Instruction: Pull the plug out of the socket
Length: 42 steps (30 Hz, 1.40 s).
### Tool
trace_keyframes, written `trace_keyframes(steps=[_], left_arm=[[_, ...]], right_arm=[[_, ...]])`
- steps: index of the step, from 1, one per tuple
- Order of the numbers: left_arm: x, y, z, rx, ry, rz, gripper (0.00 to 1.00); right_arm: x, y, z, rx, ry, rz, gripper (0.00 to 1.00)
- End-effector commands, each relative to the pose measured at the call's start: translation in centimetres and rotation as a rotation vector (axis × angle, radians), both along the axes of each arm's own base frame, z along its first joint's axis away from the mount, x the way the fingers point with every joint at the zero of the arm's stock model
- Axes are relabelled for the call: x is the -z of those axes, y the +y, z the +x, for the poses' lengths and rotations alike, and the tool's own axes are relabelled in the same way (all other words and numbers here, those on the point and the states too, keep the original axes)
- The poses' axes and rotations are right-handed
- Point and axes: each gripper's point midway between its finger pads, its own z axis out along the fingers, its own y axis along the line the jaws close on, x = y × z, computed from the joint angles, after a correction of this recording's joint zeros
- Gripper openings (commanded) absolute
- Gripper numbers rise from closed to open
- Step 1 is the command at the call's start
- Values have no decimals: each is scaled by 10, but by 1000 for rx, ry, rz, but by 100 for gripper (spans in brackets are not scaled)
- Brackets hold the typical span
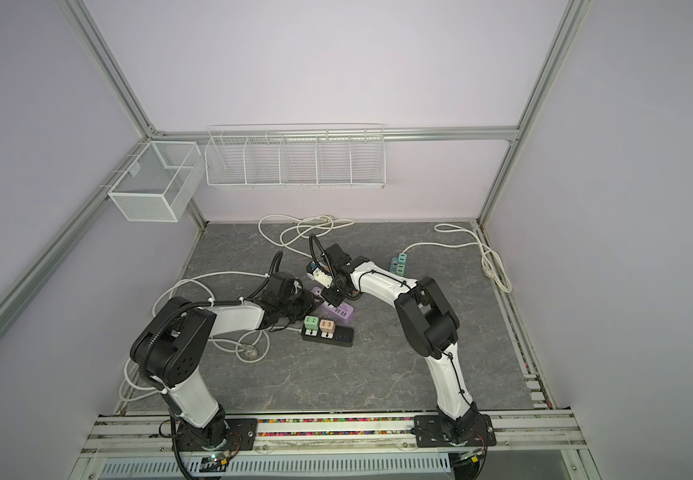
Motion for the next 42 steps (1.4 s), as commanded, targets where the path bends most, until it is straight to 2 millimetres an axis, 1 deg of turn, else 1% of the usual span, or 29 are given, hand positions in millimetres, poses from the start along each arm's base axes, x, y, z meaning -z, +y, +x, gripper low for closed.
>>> trace_keyframes(steps=[1,3,8,10,15,16,17,19,22,23,26,28,31,34,37,39,42], left_arm=[[89,63,-73,-31,324,322,40],[90,63,-74,-31,328,321,40],[91,64,-74,-34,330,326,40],[90,63,-73,-36,329,322,40],[88,62,-72,-32,325,319,40],[87,61,-71,-33,323,317,40],[87,61,-71,-34,323,316,40],[87,61,-71,-33,324,313,40],[87,61,-71,-33,325,314,40],[87,60,-71,-31,324,313,40],[84,59,-69,-30,316,309,40],[81,58,-67,-25,312,309,40],[78,52,-63,-16,300,287,40],[70,46,-57,-17,275,247,40],[57,35,-47,-9,234,197,40],[45,28,-39,-1,204,167,40],[24,19,-29,3,152,122,40]], right_arm=[[-47,2,27,23,-104,101,9],[-47,4,24,9,-92,95,10],[-41,17,-3,-61,-77,77,10],[-42,15,-1,-54,-89,71,10],[-58,-3,28,29,-112,77,10],[-59,-4,29,32,-113,68,10],[-60,-5,30,26,-113,59,10],[-59,1,22,1,-98,57,10],[-58,17,0,-58,-83,90,9],[-59,19,-3,-64,-91,101,9],[-72,14,4,-21,-124,129,9],[-84,4,15,15,-136,147,9],[-90,-2,20,23,-141,158,10],[-81,4,12,4,-92,179,10],[-63,13,6,0,-42,188,10],[-54,18,3,0,-27,184,10],[-47,23,3,-4,-22,177,10]])
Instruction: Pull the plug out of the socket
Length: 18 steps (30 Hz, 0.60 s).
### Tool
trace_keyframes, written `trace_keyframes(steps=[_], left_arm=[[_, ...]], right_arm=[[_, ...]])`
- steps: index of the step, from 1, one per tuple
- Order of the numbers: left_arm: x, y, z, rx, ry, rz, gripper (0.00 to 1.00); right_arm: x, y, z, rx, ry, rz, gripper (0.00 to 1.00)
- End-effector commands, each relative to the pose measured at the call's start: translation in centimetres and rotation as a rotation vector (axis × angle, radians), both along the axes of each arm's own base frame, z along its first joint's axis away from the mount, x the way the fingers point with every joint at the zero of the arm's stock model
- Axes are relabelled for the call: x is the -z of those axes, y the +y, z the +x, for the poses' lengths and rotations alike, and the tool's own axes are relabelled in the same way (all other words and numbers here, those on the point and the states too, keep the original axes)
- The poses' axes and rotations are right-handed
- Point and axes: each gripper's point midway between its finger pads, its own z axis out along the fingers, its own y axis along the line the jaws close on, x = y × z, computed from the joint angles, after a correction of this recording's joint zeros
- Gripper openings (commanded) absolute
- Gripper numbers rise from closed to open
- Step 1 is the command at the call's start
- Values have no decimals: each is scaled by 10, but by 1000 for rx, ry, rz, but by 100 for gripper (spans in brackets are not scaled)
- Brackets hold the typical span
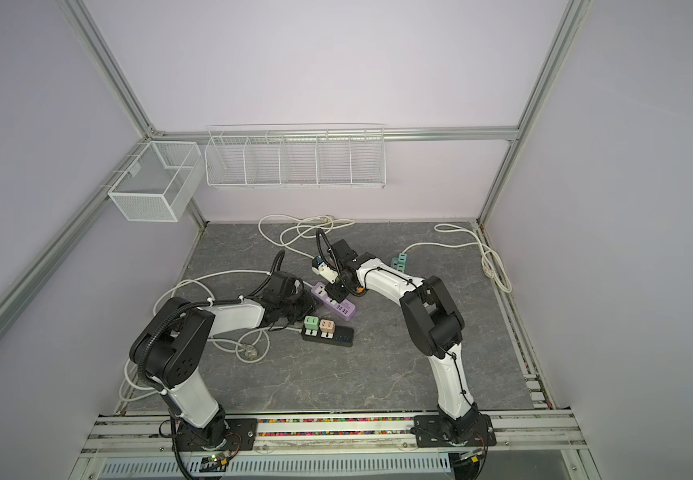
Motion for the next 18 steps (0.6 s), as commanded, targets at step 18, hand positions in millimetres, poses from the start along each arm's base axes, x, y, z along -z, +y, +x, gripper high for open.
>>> trace_keyframes(steps=[18], left_arm=[[-34,5,0,-41,-28,-50,41]], right_arm=[[1,30,-6,-43,-20,4,8]])
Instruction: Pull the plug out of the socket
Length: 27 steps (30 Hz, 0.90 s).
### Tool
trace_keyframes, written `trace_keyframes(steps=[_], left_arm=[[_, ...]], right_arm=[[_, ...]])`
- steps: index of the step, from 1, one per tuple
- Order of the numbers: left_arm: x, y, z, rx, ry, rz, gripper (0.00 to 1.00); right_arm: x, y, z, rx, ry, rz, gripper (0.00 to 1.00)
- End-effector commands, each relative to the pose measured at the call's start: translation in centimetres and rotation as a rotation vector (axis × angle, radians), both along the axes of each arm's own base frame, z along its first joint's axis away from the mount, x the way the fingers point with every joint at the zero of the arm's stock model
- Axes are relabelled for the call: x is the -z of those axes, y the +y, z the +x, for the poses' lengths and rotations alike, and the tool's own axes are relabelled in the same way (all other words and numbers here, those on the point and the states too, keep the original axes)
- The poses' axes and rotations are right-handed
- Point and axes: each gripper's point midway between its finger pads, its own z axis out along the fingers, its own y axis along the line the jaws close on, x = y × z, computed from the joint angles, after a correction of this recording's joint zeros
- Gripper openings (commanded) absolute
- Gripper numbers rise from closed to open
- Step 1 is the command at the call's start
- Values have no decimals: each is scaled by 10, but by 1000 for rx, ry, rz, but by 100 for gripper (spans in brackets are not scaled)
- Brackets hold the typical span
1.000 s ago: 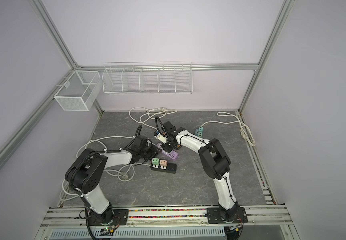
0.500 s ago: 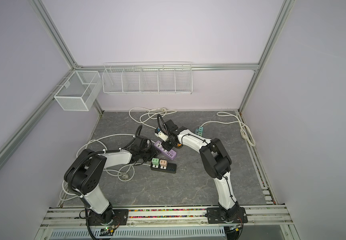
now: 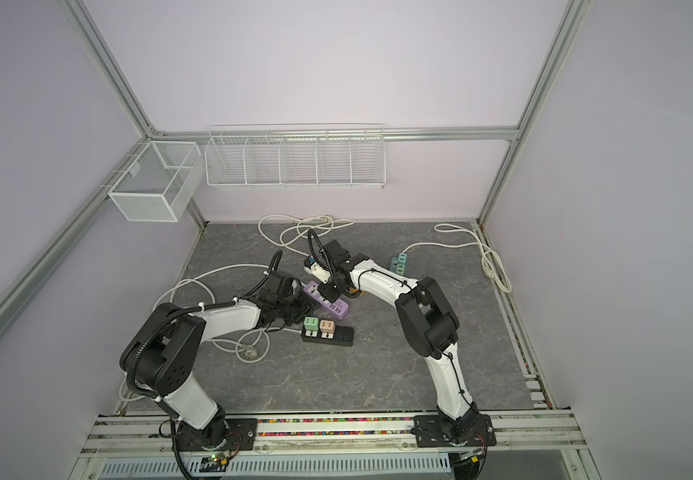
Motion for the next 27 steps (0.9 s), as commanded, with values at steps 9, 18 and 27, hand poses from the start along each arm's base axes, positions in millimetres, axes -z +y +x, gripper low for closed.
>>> trace_keyframes(steps=[9,18,27], left_arm=[[-10,5,20,-33,-48,-54,41],[7,2,20,-23,-21,-59,41],[37,5,13,-42,62,-38,42]], right_arm=[[0,13,-4,-12,22,34,8],[-1,16,-3,-7,28,43,8],[-3,20,-7,-17,25,38,8]])
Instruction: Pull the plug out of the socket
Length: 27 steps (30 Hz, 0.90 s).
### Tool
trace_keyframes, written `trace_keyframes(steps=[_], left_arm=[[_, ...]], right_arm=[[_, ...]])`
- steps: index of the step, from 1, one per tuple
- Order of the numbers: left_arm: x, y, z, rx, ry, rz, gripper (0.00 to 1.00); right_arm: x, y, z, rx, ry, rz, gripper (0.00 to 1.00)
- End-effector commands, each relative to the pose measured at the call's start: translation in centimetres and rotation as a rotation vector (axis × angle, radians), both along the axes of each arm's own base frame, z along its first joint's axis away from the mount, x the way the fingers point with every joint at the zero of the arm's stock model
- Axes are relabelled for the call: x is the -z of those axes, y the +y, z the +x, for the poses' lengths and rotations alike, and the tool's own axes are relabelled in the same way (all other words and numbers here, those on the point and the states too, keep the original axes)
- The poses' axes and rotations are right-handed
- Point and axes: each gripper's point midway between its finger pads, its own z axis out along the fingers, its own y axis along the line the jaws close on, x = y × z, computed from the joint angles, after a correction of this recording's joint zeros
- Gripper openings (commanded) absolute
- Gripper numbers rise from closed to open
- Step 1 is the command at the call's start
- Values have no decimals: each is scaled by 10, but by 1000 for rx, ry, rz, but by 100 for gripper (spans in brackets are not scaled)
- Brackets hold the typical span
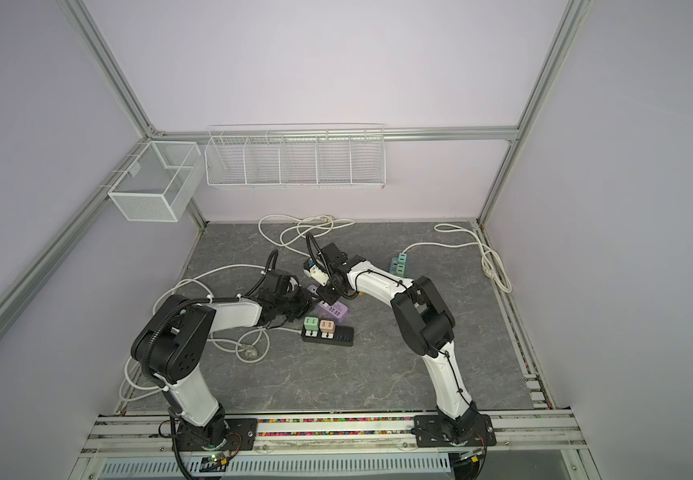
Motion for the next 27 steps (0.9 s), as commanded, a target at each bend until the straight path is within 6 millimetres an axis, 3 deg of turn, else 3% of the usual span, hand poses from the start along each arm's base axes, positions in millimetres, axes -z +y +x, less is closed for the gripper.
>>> trace_keyframes(steps=[1,5,12,19,27], left_arm=[[31,13,-13,-29,93,78,41],[49,33,-30,-70,154,162,41],[70,43,-49,-72,221,199,40],[73,49,-51,-80,225,232,40],[70,50,-51,-82,219,233,39]], right_arm=[[-13,18,-6,-39,-8,41,7],[-20,20,-5,-40,-39,37,7],[-35,6,19,25,-59,47,8],[-28,24,-14,-63,-96,3,7],[-45,-2,25,49,-78,40,7]])
